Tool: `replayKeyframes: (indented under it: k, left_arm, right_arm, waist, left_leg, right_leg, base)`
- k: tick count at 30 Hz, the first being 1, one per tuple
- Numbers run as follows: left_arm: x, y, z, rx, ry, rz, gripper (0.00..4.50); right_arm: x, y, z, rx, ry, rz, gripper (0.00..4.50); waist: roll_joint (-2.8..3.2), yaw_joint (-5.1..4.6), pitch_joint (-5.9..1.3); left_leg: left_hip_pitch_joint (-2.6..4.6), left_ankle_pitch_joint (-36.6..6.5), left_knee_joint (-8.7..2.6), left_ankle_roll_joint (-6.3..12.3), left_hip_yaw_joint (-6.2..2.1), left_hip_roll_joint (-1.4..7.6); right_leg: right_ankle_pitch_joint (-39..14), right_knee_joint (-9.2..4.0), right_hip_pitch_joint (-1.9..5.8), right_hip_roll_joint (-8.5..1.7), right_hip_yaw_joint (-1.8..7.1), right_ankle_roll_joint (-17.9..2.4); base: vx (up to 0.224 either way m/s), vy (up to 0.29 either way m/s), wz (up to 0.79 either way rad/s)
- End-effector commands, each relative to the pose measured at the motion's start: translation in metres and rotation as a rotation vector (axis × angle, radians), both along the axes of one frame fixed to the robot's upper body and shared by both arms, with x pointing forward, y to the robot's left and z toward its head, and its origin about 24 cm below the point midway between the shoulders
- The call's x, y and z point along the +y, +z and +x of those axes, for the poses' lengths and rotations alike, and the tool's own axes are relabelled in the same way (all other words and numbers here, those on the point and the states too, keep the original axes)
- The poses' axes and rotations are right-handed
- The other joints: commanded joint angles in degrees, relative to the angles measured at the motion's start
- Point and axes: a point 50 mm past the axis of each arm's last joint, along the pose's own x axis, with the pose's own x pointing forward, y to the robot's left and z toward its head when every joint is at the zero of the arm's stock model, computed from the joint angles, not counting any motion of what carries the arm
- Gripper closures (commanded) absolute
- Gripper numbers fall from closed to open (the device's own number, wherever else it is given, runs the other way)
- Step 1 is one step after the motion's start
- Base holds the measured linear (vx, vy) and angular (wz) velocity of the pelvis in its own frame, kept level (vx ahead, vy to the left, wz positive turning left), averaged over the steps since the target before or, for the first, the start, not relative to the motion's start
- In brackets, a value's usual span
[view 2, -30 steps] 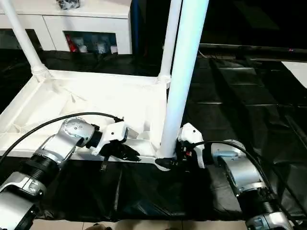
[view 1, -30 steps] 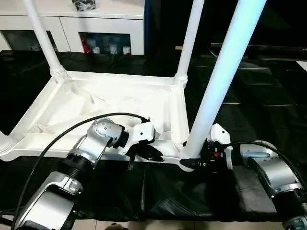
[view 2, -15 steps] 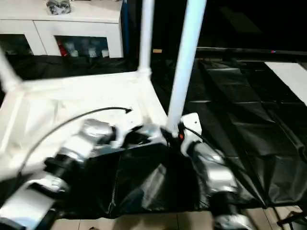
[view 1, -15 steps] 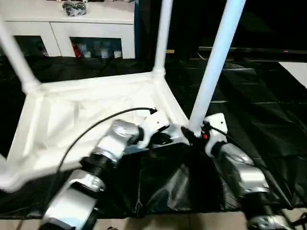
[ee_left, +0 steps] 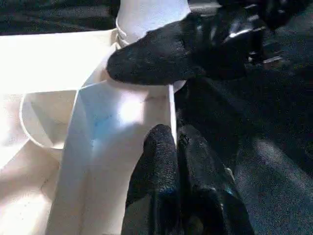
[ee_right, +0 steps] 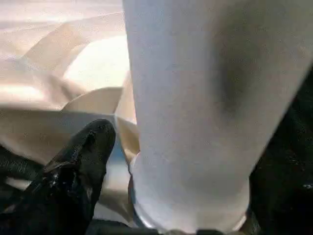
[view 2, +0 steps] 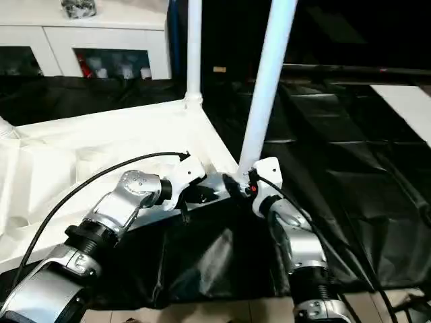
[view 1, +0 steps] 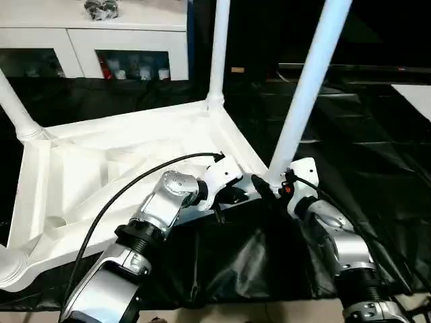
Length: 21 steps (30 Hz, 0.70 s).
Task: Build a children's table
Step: Rotate leg to tighten
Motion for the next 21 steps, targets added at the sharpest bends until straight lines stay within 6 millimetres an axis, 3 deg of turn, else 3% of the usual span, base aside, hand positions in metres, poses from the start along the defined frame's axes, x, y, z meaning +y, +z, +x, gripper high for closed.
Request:
replayKeyframes:
  k: [1,6,9,13,21]
  left_arm:
    - [-0.008,0.000,-0.009,0.008,-0.133,-0.009,4.50]
    - [0.005,0.007,-0.010,0.003,-0.221,-0.006,4.50]
    - [0.013,0.009,-0.010,0.005,-0.263,0.011,4.50]
    - [0.023,0.012,-0.012,0.021,-0.333,0.035,4.50]
    - [0.034,0.012,-0.014,0.034,-0.409,0.077,4.50]
  right_arm:
    - [0.016,0.003,-0.011,-0.002,0.229,0.027,0.49]
    - [-0.001,0.011,-0.023,0.019,0.418,-0.001,0.49]
    - [-0.009,0.017,-0.027,0.032,0.512,-0.026,0.49]
    - [-0.019,0.023,-0.031,0.058,0.627,-0.060,0.49]
    - [-0.023,0.024,-0.033,0.106,0.719,-0.125,1.24]
  waist:
    - [-0.16,0.29,-2.93]
    - [-0.18,0.68,-3.34]
    - [-0.14,0.97,-3.13]
    - [0.02,1.47,-2.89]
    - [-0.18,1.65,-2.99]
  left_leg:
    - [0.80,-15.20,-4.04,2.73,-1.02,2.42]
    - [0.47,-7.95,-3.37,6.24,-0.78,2.51]
    - [0.67,-9.06,-3.50,6.19,-0.77,2.70]
    - [0.98,-12.16,-3.79,4.30,-0.77,2.97]
    - [0.88,-12.26,-3.68,3.07,-0.72,2.90]
  right_leg:
    - [-11.89,-3.99,2.06,-3.53,2.11,-11.87]
    - [-0.92,-2.51,2.67,-3.35,1.95,-14.84]
    - [-3.45,-2.76,2.58,-3.41,1.88,-15.31]
    - [-8.53,-3.06,2.46,-3.27,1.78,-14.76]
    - [-10.02,-2.99,2.35,-3.44,1.88,-14.08]
  base:
    - [0.000,0.000,0.00]
    - [0.033,-0.013,0.02]
    - [0.000,0.000,0.00]
    - [0.000,0.000,0.00]
    - [0.000,0.000,0.00]
